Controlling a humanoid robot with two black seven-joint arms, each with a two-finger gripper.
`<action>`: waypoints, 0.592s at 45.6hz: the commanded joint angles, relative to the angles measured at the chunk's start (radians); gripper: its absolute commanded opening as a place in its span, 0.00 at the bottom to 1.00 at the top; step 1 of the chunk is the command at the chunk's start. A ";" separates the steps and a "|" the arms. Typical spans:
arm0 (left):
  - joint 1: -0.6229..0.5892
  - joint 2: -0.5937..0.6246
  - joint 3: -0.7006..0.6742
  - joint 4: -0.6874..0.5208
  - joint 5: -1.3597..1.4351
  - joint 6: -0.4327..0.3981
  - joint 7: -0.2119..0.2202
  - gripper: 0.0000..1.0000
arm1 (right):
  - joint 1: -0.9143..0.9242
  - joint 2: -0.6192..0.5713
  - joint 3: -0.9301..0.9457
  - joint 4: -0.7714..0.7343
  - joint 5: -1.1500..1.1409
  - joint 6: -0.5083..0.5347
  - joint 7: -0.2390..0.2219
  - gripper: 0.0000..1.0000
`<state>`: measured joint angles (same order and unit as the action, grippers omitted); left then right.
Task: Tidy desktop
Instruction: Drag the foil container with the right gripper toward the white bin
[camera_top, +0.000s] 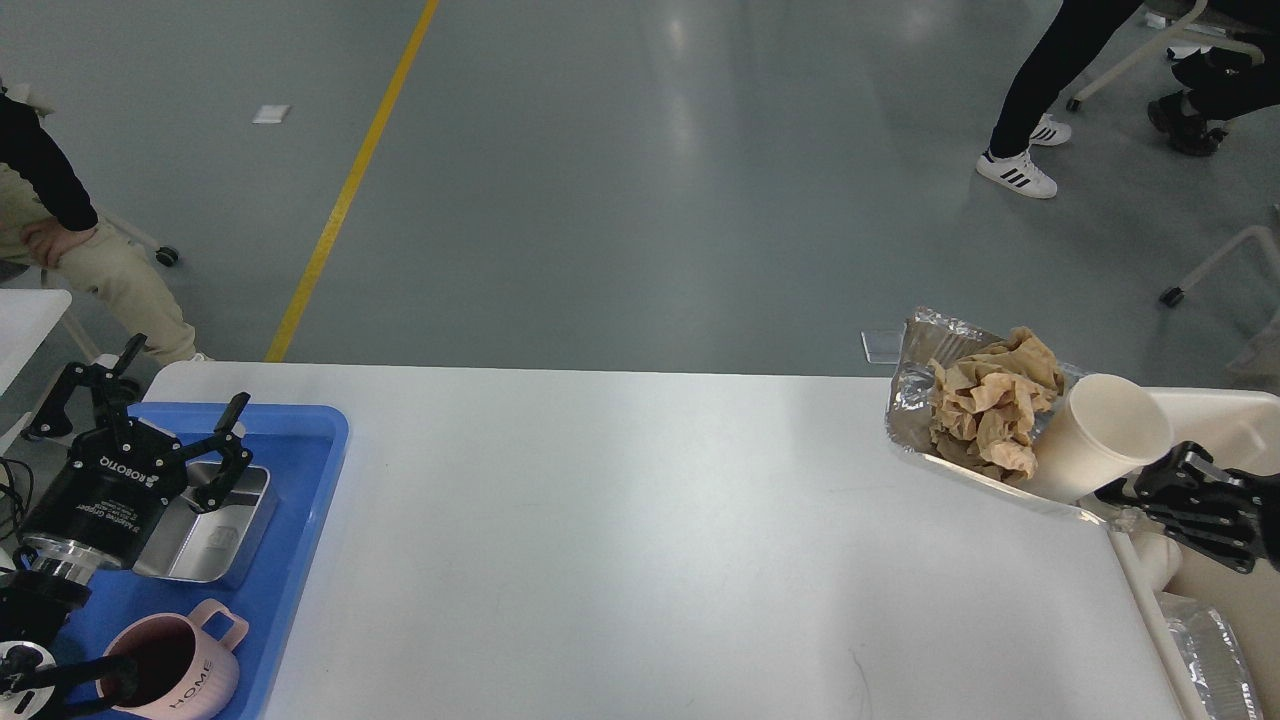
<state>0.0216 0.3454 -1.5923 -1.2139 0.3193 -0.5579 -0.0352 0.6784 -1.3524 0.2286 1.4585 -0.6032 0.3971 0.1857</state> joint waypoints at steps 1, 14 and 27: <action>0.000 -0.003 0.000 -0.001 0.000 0.001 0.000 0.97 | -0.057 -0.021 0.000 -0.030 0.135 -0.034 0.001 0.00; 0.003 -0.002 0.000 -0.003 0.000 -0.001 -0.002 0.97 | -0.157 -0.014 -0.006 -0.098 0.290 -0.156 0.000 0.00; 0.012 -0.002 0.000 -0.004 0.000 -0.002 -0.003 0.97 | -0.220 -0.013 -0.008 -0.190 0.387 -0.187 0.003 0.00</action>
<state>0.0305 0.3435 -1.5921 -1.2161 0.3190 -0.5594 -0.0368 0.4803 -1.3653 0.2224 1.3088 -0.2477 0.2133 0.1912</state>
